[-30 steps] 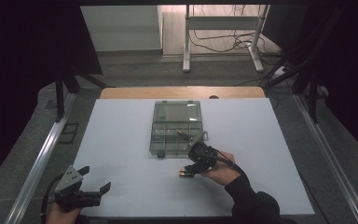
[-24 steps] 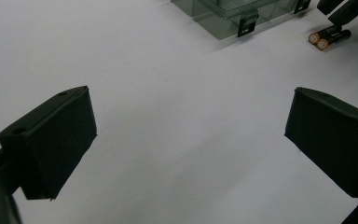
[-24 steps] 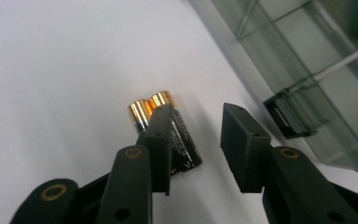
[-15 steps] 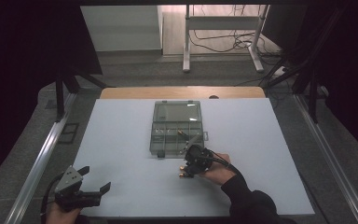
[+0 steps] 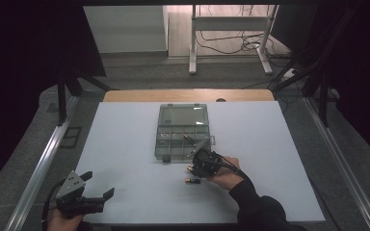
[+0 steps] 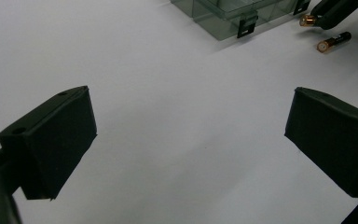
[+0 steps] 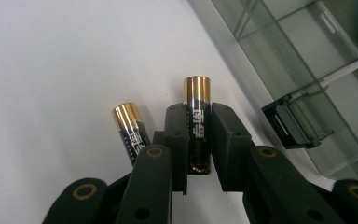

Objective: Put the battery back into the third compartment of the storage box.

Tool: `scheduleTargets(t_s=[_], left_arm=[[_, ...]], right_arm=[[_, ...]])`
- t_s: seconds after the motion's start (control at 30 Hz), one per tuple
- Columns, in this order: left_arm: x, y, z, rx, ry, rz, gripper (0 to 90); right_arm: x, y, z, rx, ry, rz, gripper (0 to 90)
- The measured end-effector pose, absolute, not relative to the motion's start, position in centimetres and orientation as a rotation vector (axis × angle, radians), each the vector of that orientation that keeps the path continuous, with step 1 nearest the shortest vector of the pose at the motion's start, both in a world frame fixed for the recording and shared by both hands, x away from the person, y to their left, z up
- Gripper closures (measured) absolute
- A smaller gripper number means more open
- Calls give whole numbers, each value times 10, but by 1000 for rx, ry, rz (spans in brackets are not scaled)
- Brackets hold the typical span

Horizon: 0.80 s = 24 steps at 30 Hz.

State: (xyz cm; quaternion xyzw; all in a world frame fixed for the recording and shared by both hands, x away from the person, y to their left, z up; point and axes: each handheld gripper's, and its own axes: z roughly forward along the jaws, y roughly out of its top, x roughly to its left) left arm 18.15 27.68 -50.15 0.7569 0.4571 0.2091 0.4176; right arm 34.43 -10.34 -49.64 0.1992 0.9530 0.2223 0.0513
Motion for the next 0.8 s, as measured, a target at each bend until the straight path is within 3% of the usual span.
scheduleTargets(t_s=[0.8], left_arm=[[182, 277, -502, 1896, 1152, 521, 23]], right_arm=[[350, -111, -471, 683, 2861, 845, 761]])
